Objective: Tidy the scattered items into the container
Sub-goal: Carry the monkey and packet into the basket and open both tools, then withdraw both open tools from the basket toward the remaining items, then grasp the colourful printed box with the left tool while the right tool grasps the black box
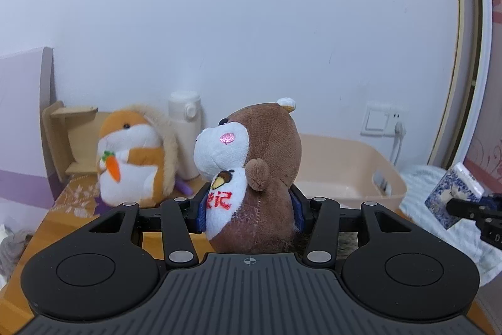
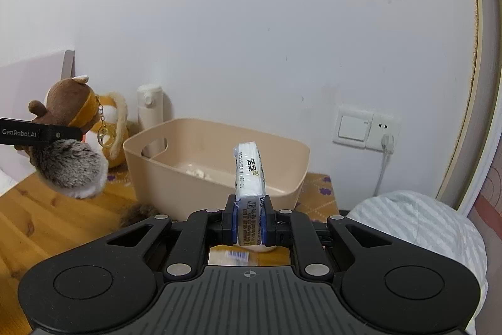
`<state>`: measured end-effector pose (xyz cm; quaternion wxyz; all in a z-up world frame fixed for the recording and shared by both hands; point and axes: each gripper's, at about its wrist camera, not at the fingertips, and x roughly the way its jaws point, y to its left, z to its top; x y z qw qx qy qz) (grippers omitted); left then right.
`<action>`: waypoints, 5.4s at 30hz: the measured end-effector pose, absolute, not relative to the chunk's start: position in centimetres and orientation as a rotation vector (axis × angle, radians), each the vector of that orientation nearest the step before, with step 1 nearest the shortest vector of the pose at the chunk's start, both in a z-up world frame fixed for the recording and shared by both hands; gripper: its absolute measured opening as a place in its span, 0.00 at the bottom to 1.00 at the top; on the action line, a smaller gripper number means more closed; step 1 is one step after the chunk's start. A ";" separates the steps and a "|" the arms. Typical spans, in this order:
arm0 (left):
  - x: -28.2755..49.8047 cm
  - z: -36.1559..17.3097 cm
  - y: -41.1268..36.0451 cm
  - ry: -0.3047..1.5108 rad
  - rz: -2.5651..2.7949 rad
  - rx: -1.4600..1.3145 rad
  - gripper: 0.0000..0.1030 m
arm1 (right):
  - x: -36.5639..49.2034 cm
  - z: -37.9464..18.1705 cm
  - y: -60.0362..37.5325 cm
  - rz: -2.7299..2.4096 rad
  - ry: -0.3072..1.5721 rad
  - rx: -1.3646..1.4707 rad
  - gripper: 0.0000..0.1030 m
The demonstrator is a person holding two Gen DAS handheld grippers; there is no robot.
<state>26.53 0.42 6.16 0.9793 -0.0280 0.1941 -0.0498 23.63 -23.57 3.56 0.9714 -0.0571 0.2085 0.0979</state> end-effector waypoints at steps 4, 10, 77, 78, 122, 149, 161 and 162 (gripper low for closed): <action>27.2 7.1 -0.3 0.364 -0.101 -0.055 0.48 | 24.6 4.2 -23.6 0.191 0.416 -0.113 0.12; 29.1 8.2 -0.7 0.348 -0.098 -0.083 0.48 | 26.1 5.0 -23.8 0.168 0.403 -0.100 0.12; 39.1 3.0 -4.2 0.600 -0.085 -0.050 0.80 | 34.8 0.9 -23.4 0.163 0.542 0.007 0.73; 38.6 3.2 -4.0 0.594 -0.089 -0.055 0.80 | 34.4 1.1 -23.4 0.164 0.539 0.008 0.73; 25.8 -6.1 0.9 0.686 -0.116 0.215 0.81 | 21.6 -6.6 -23.4 0.185 0.659 -0.130 0.87; 30.2 -8.3 -0.2 0.715 -0.165 0.191 0.81 | 25.6 -9.6 -22.5 0.183 0.720 -0.164 0.80; 30.7 -8.4 -0.5 0.721 -0.240 0.127 0.49 | 26.1 -10.0 -22.1 0.202 0.726 -0.128 0.64; 30.7 -8.4 -0.6 0.722 -0.248 0.120 0.45 | 26.1 -9.9 -22.1 0.205 0.726 -0.124 0.59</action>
